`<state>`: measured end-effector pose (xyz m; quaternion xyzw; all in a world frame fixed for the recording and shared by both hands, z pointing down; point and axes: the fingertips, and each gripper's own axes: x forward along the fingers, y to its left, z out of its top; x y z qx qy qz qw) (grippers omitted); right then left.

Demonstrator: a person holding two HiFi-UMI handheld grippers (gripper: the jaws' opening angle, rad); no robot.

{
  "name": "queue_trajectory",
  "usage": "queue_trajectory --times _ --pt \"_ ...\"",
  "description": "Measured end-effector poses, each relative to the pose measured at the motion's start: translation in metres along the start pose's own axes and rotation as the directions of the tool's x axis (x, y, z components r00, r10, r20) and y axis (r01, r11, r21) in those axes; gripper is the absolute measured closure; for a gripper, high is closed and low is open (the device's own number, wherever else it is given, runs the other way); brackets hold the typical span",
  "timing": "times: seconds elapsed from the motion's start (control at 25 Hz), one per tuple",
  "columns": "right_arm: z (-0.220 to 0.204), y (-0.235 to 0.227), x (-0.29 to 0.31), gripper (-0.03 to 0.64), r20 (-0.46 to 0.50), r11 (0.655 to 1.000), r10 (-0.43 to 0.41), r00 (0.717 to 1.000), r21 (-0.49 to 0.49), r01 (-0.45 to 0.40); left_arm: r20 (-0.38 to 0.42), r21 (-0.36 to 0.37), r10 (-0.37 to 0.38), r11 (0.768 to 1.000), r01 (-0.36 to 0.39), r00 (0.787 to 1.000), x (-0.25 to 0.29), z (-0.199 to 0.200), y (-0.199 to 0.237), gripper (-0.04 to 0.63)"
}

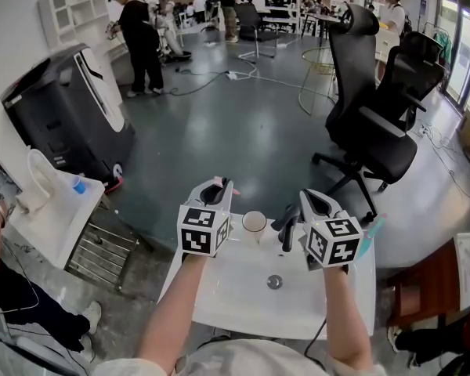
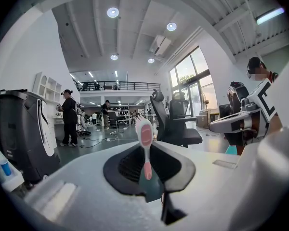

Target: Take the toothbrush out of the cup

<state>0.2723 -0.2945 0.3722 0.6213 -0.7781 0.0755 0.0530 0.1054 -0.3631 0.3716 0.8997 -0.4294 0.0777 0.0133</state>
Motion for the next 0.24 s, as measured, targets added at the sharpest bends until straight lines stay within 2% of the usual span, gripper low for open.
queue_trajectory --times 0.24 --pt "-0.0003 0.0037 0.0007 0.614 -0.002 1.0 0.004 1.0 -0.005 -0.004 -0.002 -0.004 0.005 1.0 -0.005 1.0 -0.0013 -0.0017 0.0037 0.565"
